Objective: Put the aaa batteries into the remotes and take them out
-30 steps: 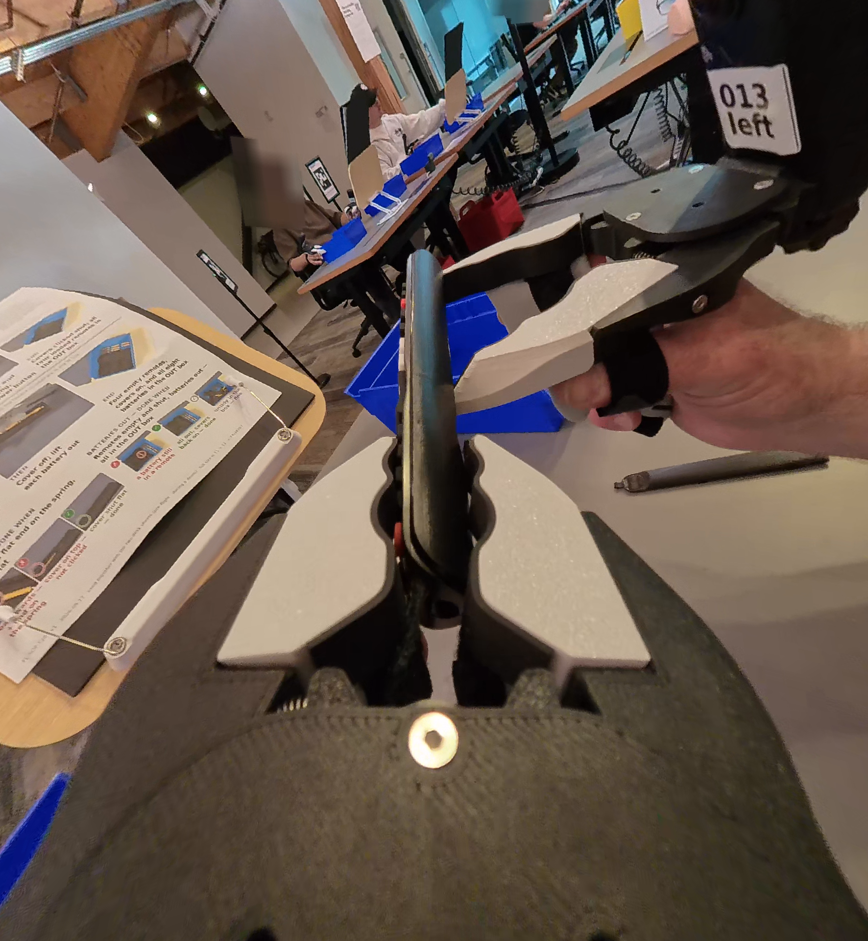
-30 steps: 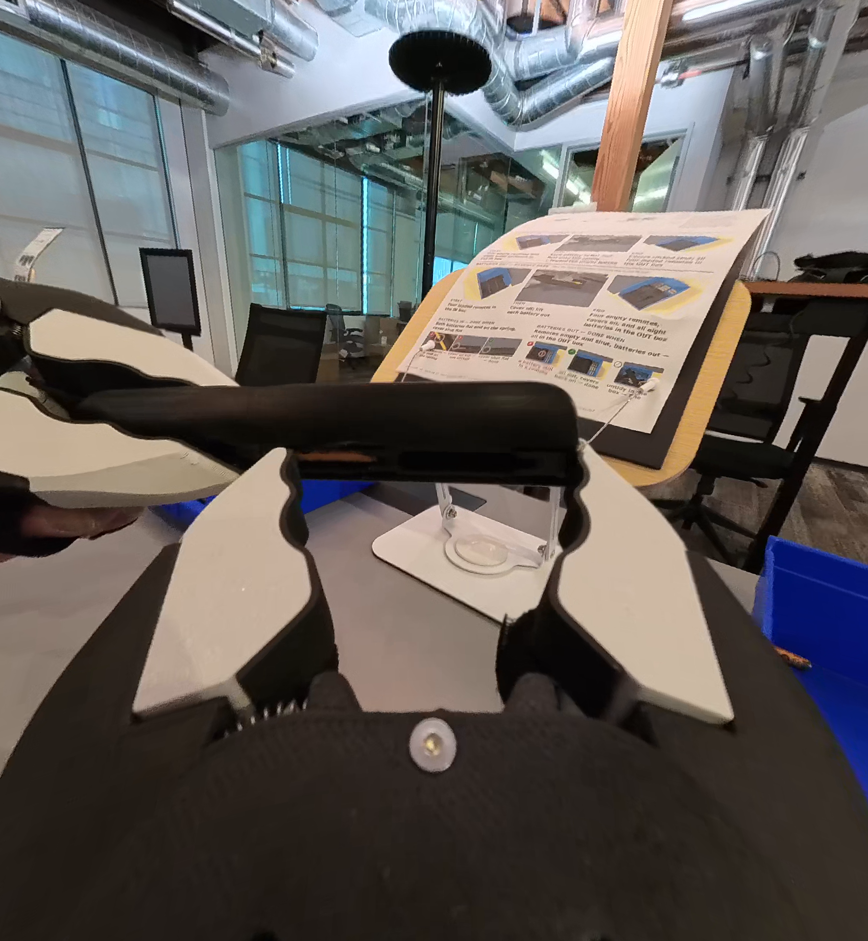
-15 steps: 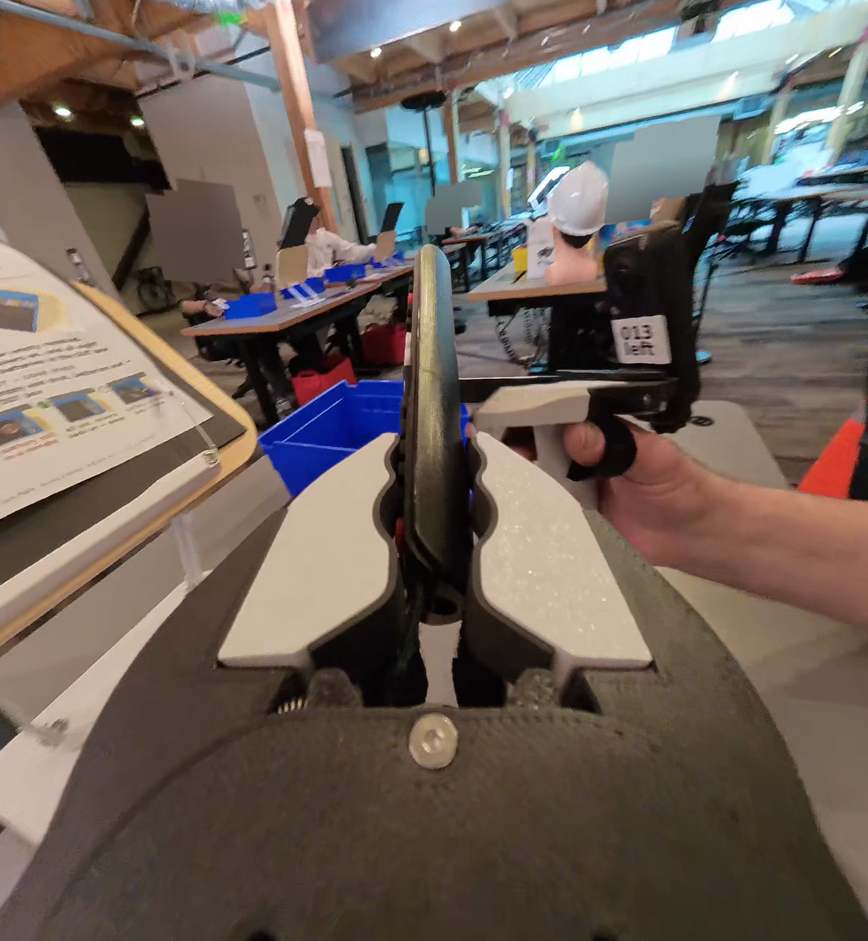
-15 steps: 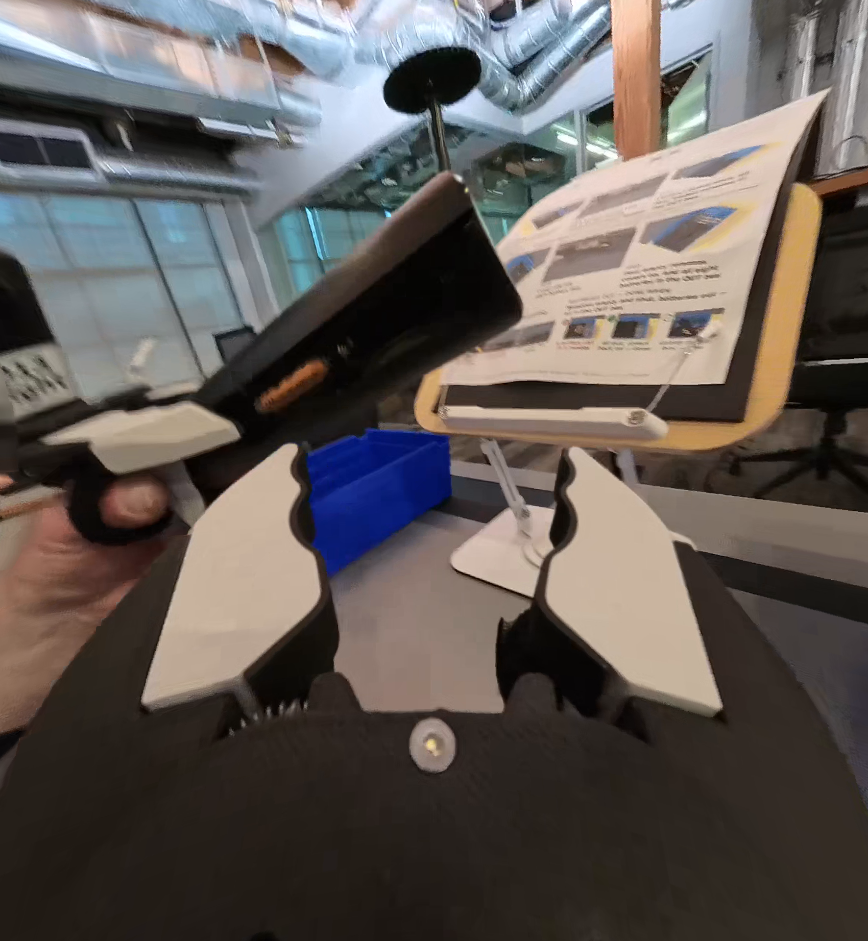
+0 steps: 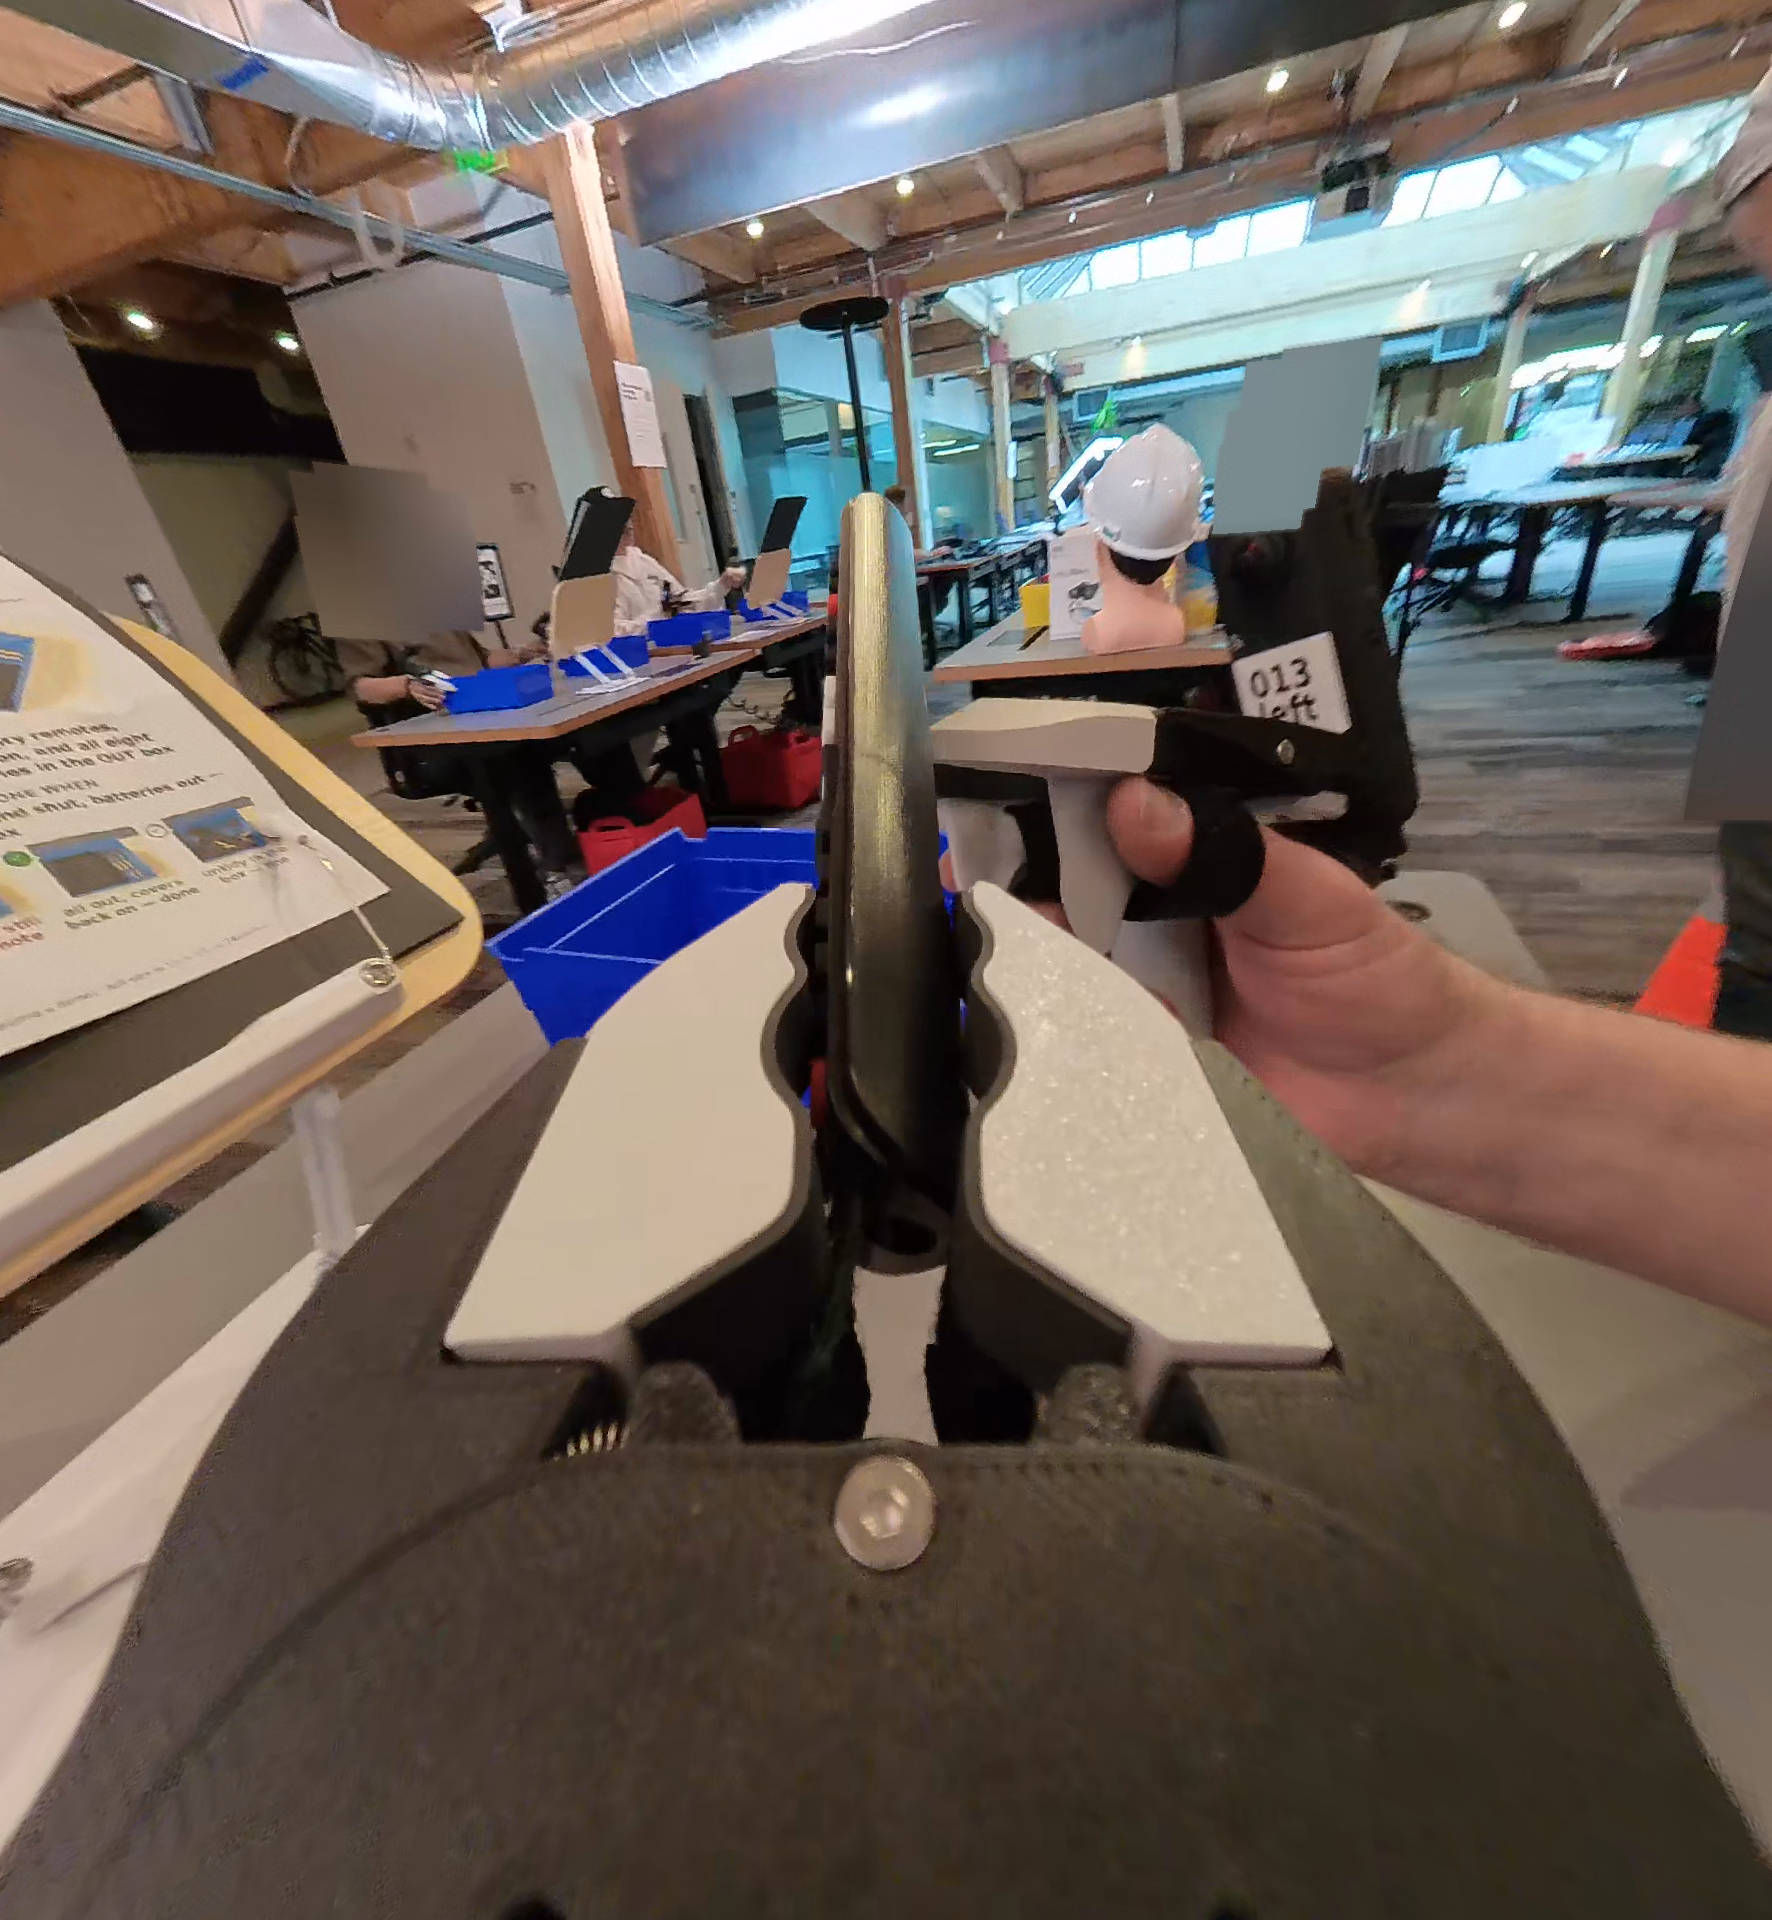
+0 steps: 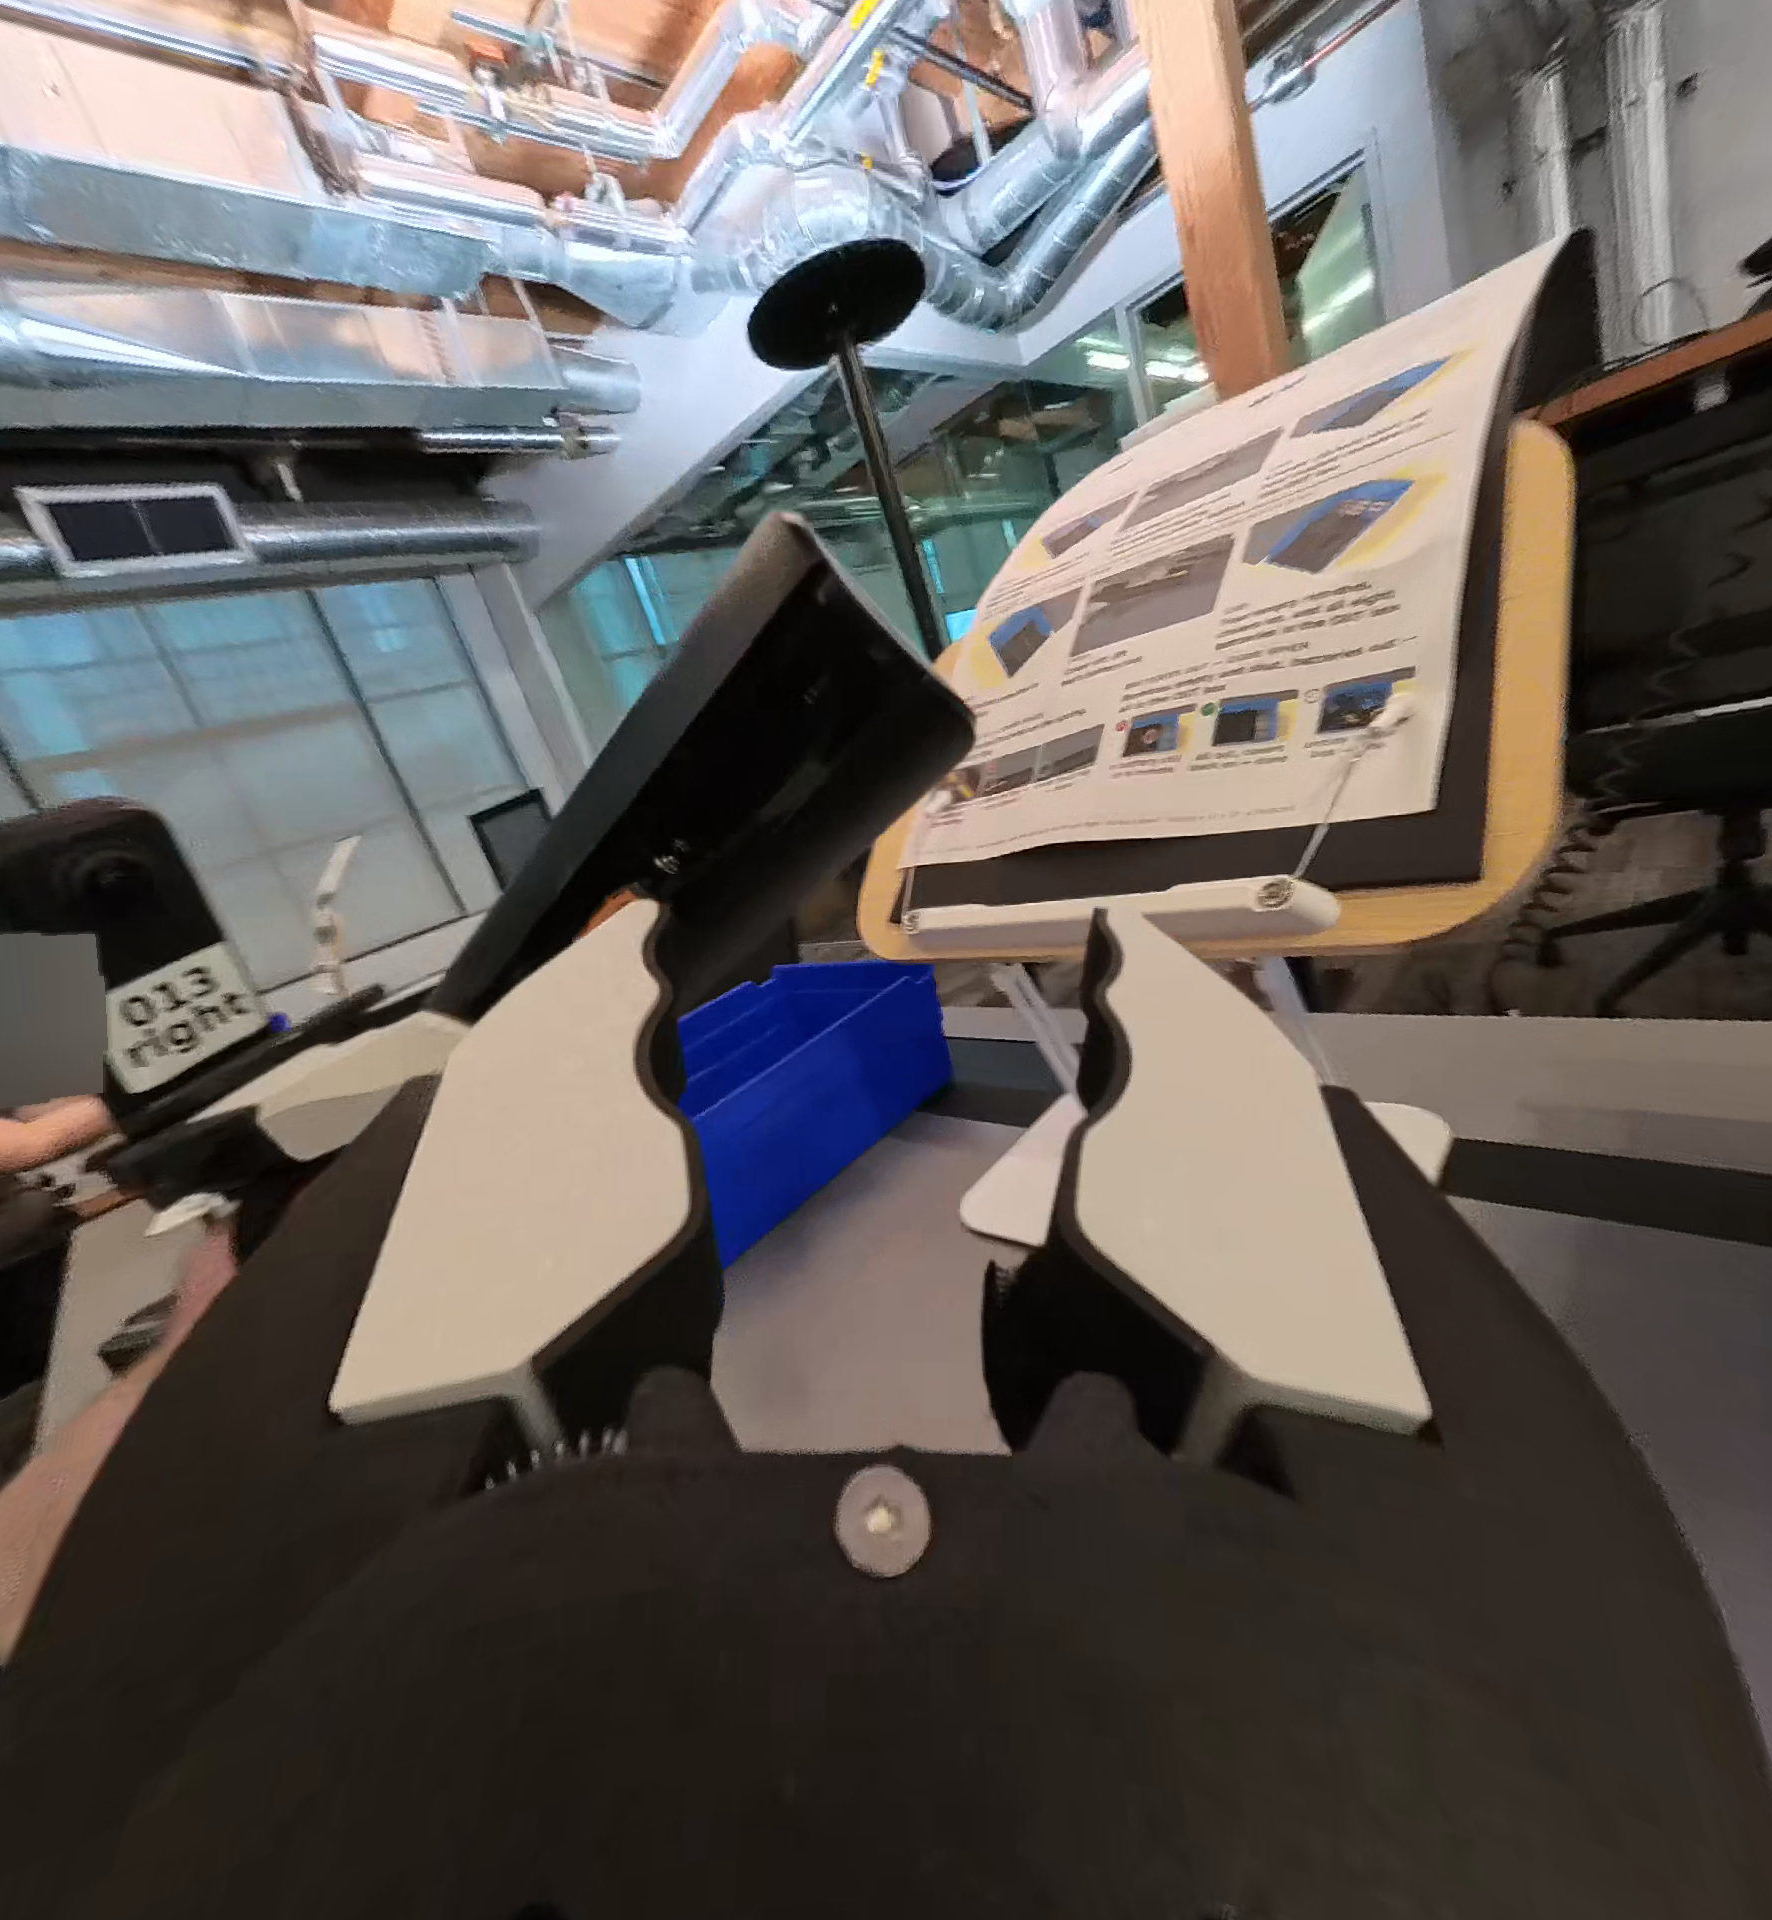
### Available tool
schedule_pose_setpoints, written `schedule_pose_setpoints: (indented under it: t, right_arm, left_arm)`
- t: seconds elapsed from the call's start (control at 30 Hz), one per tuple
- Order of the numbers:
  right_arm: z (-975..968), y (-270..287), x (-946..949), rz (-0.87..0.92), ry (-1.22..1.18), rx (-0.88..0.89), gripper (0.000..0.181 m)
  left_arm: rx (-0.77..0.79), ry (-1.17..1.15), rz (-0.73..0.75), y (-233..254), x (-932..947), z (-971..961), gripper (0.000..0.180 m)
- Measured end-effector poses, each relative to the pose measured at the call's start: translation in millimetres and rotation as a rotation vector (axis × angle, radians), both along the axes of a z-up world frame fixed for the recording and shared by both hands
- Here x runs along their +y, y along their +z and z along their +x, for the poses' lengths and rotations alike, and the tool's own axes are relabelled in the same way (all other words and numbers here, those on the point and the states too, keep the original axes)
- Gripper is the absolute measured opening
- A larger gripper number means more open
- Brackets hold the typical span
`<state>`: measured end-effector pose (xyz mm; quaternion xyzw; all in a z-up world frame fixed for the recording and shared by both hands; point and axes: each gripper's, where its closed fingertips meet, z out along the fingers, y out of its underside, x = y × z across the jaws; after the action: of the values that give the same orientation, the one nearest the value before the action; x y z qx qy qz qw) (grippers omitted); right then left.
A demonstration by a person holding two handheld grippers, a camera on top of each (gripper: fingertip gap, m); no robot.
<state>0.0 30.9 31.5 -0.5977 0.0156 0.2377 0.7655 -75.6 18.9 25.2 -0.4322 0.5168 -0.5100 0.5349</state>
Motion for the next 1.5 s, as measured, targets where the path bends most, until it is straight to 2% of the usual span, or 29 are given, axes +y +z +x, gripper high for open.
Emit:
schedule_pose_setpoints:
  t: [0.17,0.23,0.3,0.37,0.43,0.53,0.6,0.67,0.73,0.8,0.83,0.9,0.93,1.0,1.03,1.1,1.2,1.3,1.4,1.5]
  right_arm:
    - [2.4,2.3,-2.2,-0.007,-0.072,-0.077,0.067]
    - [-0.4,1.4,-1.1,-0.012,-0.015,-0.031,0.066]
    - [-1.4,-4.7,3.0,-0.04,0.033,0.02,0.068]
    - [-9.1,-5.2,3.2,-0.034,0.09,0.018,0.069]
    - [-12.6,-3.3,2.3,-0.033,0.089,-0.015,0.076]
    - [-15.0,1.6,0.8,-0.026,-0.09,-0.268,0.089]
    - [-16.2,7.3,0.3,-0.004,-0.152,-0.376,0.09]
    - [-15.4,8.3,1.8,-0.008,-0.057,-0.313,0.095]
    - [-21.6,3.9,-0.4,-0.021,0.122,-0.293,0.091]
    - [-29.8,-7.7,-3.9,-0.088,0.268,-0.398,0.091]
    - [-43.3,-18.9,-10.4,-0.149,0.418,-0.466,0.084]
    - [-51.8,-31.0,-10.6,-0.204,0.502,-0.605,0.071]
    - [-60.8,-42.0,-17.0,-0.218,0.587,-0.707,0.055]
    - [-71.8,-70.8,-22.8,-0.35,0.735,-0.796,0.043]
    - [-77.8,-83.6,-28.1,-0.402,0.819,-0.824,0.027]
    - [-81.3,-95.8,-22.2,-0.397,0.805,-0.875,0.021]
    - [-86.6,-94.9,-27.2,-0.386,0.901,-0.767,0.019]
    - [-89.3,-90.6,-32.9,-0.405,1.034,-0.634,0.019]
    - [-85.2,-95.8,-33.3,-0.487,1.154,-0.466,0.019]
    - [-88.7,-113.9,-36.7,-0.568,1.219,-0.425,0.019]
  left_arm:
    - [0.035,0.129,0.171,-1.0,-1.5,2.1,0.024]
    - [0.034,0.174,0.253,0.7,-1.6,1.0,0.024]
    - [0.041,0.205,0.259,0.4,1.2,0.6,0.024]
    - [0.028,0.164,0.189,-0.4,0.1,1.2,0.024]
    - [-0.003,0.072,0.021,0.7,1.4,0.5,0.024]
    - [0.0,-0.057,-0.193,-1.0,7.8,-0.9,0.024]
    - [0.034,-0.135,-0.263,-3.4,8.4,-1.6,0.024]
    - [0.138,-0.235,-0.262,-10.4,1.7,-4.0,0.024]
    - [0.21,-0.25,-0.206,-13.3,2.7,-9.4,0.024]
    - [0.327,-0.304,-0.152,-19.1,1.1,-15.9,0.024]
    - [0.403,-0.337,-0.113,-24.4,-0.6,-19.3,0.024]
    - [0.578,-0.371,-0.031,-38.8,-1.2,-24.5,0.024]
    - [0.65,-0.372,0.006,-44.1,0.3,-25.4,0.024]
    - [0.724,-0.383,0.05,-45.5,0.4,-24.5,0.024]
    - [0.76,-0.41,0.062,-46.1,-3.1,-25.4,0.024]
    - [0.833,-0.406,0.117,-51.6,-3.2,-26.8,0.025]
    - [0.825,-0.421,0.177,-49.3,-6.1,-28.2,0.028]
    - [0.714,-0.34,0.306,-35.8,-2.1,-23.5,0.037]
    - [0.643,-0.135,0.636,-32.6,13.5,-26.7,0.05]
    - [0.659,0.005,0.954,-46.0,18.4,-32.5,0.067]
